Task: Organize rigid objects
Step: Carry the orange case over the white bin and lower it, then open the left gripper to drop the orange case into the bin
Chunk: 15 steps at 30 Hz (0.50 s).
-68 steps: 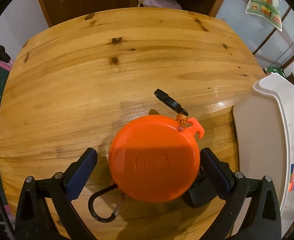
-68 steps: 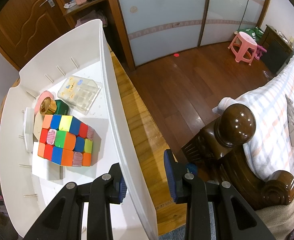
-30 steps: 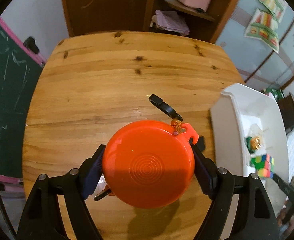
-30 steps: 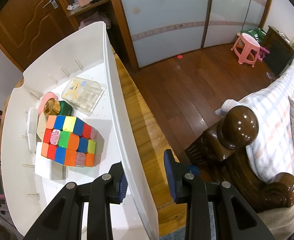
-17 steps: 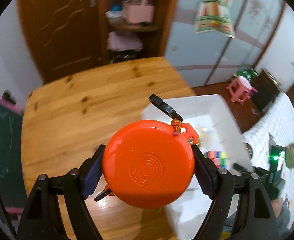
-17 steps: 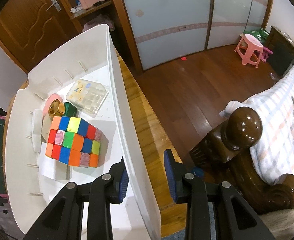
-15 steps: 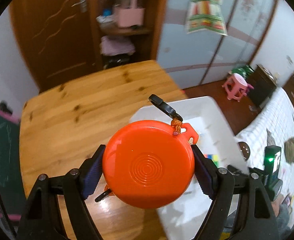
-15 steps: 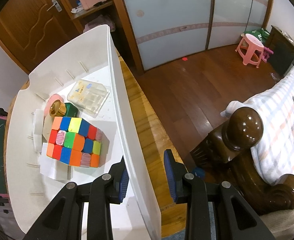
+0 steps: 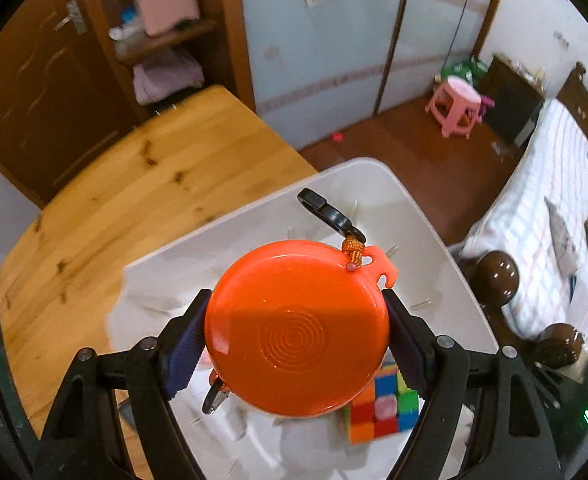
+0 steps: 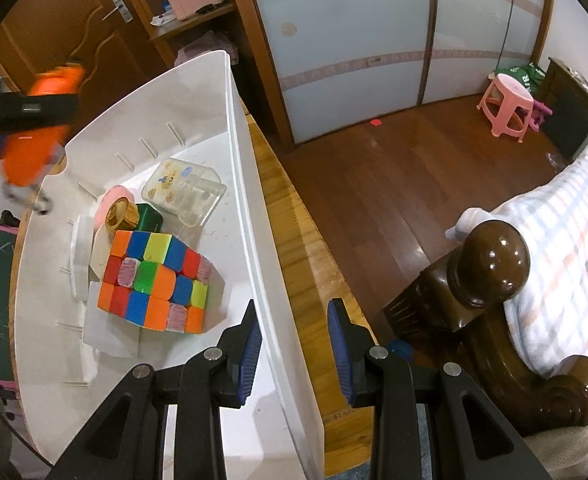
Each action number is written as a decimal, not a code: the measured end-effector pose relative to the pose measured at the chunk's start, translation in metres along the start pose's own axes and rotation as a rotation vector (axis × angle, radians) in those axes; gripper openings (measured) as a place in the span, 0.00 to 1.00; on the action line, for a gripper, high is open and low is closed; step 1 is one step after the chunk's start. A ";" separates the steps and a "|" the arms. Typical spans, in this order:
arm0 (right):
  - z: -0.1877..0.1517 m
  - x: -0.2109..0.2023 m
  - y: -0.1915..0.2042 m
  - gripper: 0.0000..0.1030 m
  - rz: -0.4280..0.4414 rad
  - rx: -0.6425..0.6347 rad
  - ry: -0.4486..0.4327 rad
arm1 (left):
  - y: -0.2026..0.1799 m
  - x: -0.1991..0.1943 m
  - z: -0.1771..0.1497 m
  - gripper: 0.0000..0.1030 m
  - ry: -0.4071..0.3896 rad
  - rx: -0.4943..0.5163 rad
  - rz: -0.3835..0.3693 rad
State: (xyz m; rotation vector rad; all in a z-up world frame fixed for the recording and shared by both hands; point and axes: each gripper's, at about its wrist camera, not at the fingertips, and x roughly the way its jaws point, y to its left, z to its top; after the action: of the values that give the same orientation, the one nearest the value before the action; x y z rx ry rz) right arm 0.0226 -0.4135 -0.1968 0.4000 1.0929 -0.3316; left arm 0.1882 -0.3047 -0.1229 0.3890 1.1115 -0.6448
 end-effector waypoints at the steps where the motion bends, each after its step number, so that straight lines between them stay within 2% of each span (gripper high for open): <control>1: 0.000 0.000 0.000 0.31 0.001 -0.001 0.000 | -0.004 0.009 0.002 0.81 0.018 0.009 0.002; 9: 0.001 -0.001 0.000 0.33 0.016 -0.005 0.004 | -0.018 0.055 0.004 0.81 0.126 0.032 0.002; 15: 0.001 -0.001 0.000 0.33 0.019 -0.008 0.000 | -0.022 0.064 0.008 0.81 0.145 0.017 -0.007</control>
State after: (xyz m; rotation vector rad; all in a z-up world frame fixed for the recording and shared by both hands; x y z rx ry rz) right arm 0.0229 -0.4136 -0.1956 0.4032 1.0894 -0.3104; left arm 0.1983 -0.3443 -0.1777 0.4522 1.2465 -0.6399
